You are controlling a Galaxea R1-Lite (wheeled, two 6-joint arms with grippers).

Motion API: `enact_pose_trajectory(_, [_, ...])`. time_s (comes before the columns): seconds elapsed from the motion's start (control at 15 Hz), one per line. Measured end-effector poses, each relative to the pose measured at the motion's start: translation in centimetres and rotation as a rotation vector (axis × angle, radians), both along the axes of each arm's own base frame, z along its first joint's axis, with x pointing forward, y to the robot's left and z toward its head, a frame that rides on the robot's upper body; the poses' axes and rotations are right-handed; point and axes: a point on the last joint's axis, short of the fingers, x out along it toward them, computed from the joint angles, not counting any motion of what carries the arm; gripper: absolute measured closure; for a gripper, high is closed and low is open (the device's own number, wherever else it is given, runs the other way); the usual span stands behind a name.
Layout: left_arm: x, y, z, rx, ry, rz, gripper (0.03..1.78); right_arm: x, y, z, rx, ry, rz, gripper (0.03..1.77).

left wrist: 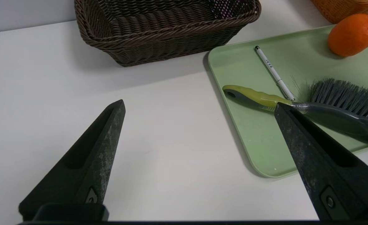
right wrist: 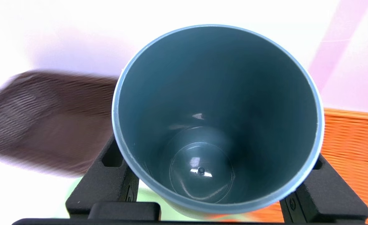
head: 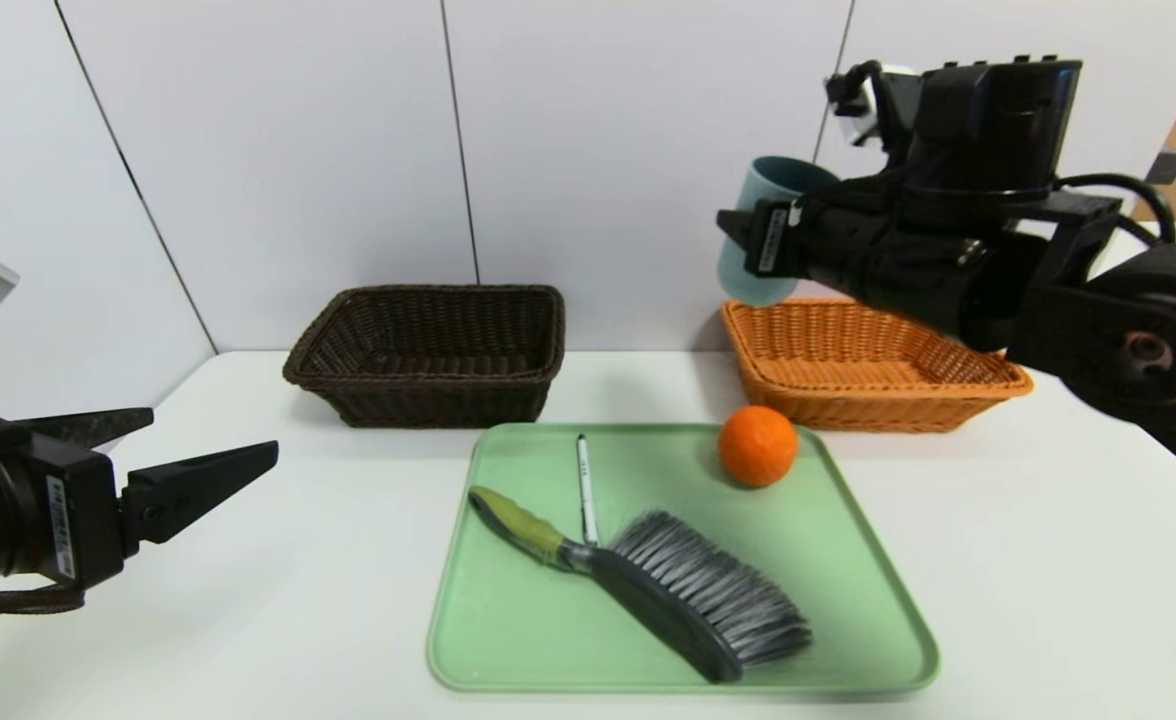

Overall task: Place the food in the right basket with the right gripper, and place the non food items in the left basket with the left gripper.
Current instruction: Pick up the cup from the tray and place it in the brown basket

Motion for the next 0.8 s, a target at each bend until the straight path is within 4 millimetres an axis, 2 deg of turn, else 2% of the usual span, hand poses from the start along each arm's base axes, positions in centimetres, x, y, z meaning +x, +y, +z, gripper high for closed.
enact_pose_trajectory(0.27, [0.1, -0.3, 0.1, 0.001, 0.001, -0.014, 0.12, 2.6, -5.9, 2.3, -0.006, 0.077, -0.143, 0.66])
enact_pose_trajectory(0.4, [0.2, -0.5, 0.0, 0.001, 0.008, -0.031, 0.12, 4.1, -8.3, 2.3, -0.016, 0.140, -0.199, 0.66])
enact_pose_trajectory(0.6, [0.9, -1.0, -0.1, -0.001, 0.012, -0.048, 0.12, 6.4, -10.4, 0.7, -0.028, 0.202, -0.263, 0.66])
enact_pose_trajectory(0.8, [2.7, -2.1, 0.0, -0.027, -0.040, -0.073, 0.12, 8.4, -11.1, -1.7, -0.046, 0.261, -0.304, 0.66])
